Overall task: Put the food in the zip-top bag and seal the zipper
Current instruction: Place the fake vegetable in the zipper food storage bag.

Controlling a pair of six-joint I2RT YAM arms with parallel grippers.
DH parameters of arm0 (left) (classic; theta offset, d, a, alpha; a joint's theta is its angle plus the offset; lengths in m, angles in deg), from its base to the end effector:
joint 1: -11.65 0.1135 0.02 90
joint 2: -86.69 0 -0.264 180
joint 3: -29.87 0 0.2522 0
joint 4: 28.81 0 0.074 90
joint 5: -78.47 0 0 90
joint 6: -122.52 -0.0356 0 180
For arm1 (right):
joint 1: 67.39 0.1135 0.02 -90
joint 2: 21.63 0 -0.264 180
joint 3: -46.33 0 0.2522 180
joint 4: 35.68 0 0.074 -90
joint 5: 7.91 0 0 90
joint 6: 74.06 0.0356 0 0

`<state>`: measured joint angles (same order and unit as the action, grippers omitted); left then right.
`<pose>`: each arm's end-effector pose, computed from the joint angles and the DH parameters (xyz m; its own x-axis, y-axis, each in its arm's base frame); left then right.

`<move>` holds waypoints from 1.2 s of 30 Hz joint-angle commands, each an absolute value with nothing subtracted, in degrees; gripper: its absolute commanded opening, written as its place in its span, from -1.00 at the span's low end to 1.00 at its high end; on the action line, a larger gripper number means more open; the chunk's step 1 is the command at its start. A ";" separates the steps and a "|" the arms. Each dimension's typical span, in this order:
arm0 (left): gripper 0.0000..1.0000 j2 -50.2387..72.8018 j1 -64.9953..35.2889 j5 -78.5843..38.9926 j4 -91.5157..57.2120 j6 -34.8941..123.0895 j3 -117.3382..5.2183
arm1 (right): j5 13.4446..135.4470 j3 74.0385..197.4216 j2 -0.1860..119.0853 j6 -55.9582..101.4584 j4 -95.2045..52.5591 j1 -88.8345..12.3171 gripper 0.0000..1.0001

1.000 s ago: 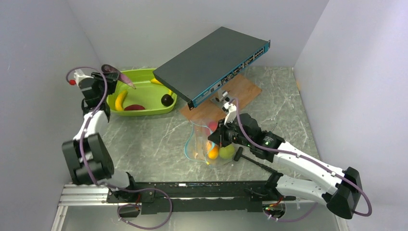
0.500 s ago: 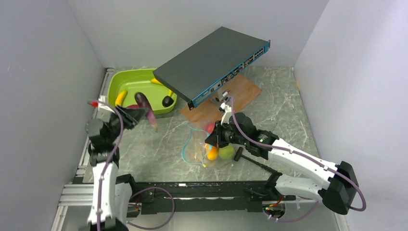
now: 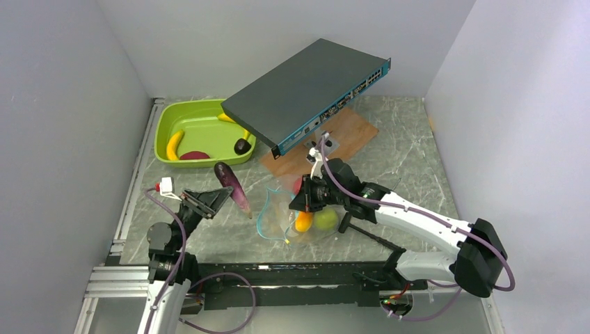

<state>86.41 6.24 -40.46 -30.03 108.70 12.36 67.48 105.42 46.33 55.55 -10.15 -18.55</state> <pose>0.0946 -0.0263 0.2228 -0.4485 -0.8112 -0.3753 0.4348 0.1688 -0.8846 0.1641 0.2014 0.2580 -0.8383 -0.0215 -0.5448 -0.4297 0.6411 0.6358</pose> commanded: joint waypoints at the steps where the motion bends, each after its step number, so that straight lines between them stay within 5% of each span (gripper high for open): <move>1: -1.00 87.63 5.31 -37.55 -33.18 110.64 8.58 | 65.45 108.95 45.74 57.16 -12.97 -18.78 -1.00; 14: -1.00 70.70 -6.42 -39.10 -42.77 100.07 -2.51 | 66.43 114.54 42.89 60.78 -10.95 -18.76 -1.00; 24: -1.00 63.26 -33.02 -12.25 -42.51 82.97 -1.03 | 66.42 113.95 40.69 62.79 -10.89 -18.78 -1.00; 36: -1.00 52.37 -47.38 4.94 -49.81 77.30 -0.01 | 67.65 114.03 38.40 61.59 -9.43 -18.87 -1.00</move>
<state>53.39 -44.65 -3.11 -42.25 79.81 -0.67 66.80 112.41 40.21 61.61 -8.22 -18.61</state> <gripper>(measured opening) 0.407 0.009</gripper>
